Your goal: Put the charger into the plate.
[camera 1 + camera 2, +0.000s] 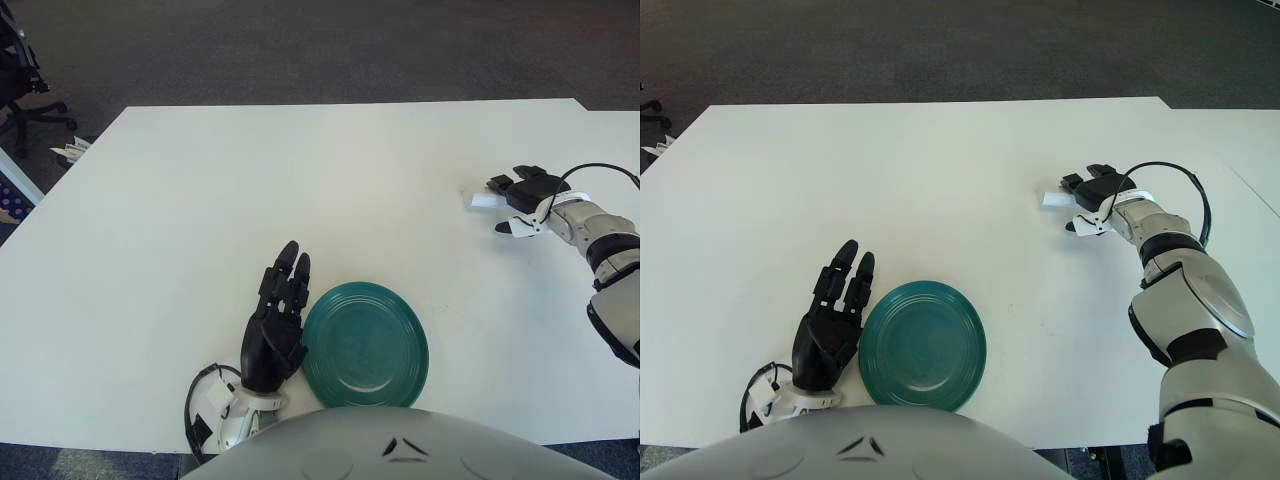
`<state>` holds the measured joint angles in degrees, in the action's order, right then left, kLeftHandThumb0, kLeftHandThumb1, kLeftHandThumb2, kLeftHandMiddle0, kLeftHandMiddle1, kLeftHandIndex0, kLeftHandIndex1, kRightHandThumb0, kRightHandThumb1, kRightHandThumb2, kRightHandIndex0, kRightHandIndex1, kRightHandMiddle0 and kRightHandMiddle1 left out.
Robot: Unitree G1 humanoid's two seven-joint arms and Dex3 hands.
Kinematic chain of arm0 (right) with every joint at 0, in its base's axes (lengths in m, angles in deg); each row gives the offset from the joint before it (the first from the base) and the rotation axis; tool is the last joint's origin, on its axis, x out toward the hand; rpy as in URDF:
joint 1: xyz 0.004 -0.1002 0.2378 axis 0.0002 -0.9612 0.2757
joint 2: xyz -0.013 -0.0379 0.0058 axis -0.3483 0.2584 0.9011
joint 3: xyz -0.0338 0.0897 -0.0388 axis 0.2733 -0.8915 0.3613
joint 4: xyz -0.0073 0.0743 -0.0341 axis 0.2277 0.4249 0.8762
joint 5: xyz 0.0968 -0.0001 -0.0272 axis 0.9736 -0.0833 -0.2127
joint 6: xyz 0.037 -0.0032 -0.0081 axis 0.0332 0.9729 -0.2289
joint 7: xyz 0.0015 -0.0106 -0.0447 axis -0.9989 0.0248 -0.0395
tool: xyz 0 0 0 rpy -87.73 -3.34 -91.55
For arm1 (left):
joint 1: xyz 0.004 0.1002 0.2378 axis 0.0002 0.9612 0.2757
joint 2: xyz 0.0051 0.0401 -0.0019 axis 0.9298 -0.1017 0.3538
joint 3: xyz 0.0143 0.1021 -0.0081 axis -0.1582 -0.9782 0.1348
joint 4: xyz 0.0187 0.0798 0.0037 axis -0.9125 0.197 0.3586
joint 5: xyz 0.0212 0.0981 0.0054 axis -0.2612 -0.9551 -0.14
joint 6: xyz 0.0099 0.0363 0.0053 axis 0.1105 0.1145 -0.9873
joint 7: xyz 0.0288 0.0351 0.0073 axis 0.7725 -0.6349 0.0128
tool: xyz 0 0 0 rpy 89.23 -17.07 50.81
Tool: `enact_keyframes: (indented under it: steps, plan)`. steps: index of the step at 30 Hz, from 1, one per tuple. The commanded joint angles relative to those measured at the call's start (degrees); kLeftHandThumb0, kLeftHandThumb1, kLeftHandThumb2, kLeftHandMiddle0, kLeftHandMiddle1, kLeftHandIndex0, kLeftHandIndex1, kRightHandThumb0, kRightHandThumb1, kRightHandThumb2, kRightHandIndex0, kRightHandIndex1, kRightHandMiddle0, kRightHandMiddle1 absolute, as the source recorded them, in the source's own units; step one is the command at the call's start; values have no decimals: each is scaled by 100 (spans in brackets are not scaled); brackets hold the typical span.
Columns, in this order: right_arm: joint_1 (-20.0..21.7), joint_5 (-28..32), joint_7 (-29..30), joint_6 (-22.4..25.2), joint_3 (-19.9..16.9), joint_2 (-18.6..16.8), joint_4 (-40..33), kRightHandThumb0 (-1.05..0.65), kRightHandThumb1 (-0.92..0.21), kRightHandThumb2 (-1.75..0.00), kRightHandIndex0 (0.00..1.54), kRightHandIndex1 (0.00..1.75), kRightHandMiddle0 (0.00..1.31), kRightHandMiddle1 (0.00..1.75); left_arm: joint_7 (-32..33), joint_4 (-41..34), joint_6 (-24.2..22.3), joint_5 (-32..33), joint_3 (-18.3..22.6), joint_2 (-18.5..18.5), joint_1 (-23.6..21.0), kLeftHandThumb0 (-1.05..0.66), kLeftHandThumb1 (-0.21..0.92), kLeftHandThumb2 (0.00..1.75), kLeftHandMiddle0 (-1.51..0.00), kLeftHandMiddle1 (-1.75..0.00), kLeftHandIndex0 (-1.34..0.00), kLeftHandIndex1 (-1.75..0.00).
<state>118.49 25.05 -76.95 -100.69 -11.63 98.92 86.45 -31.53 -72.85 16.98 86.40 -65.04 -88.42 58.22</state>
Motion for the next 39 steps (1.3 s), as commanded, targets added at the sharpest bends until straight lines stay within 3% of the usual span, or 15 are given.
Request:
enact_keyframes:
  steps: [1, 18, 39]
  plan:
    - [-391, -37, -438, -45, 94, -114, -25, -97, -92, -79, 28, 0, 0, 43, 225, 129, -172, 66, -126, -241, 416, -101, 92, 111, -12, -1, 0, -40]
    - [-569, 4, -585, 157, 12, -40, -128, -102, -92, -77, 29, 0, 0, 46, 646, -49, -815, 281, -266, -171, 304, -102, 92, 104, -10, -1, 0, -41]
    - [-519, 46, -780, 325, -21, -179, -186, -103, -92, -79, 25, 1, 0, 42, 812, -165, -1192, 333, -135, -158, 144, -102, 92, 103, -13, -1, 0, -46]
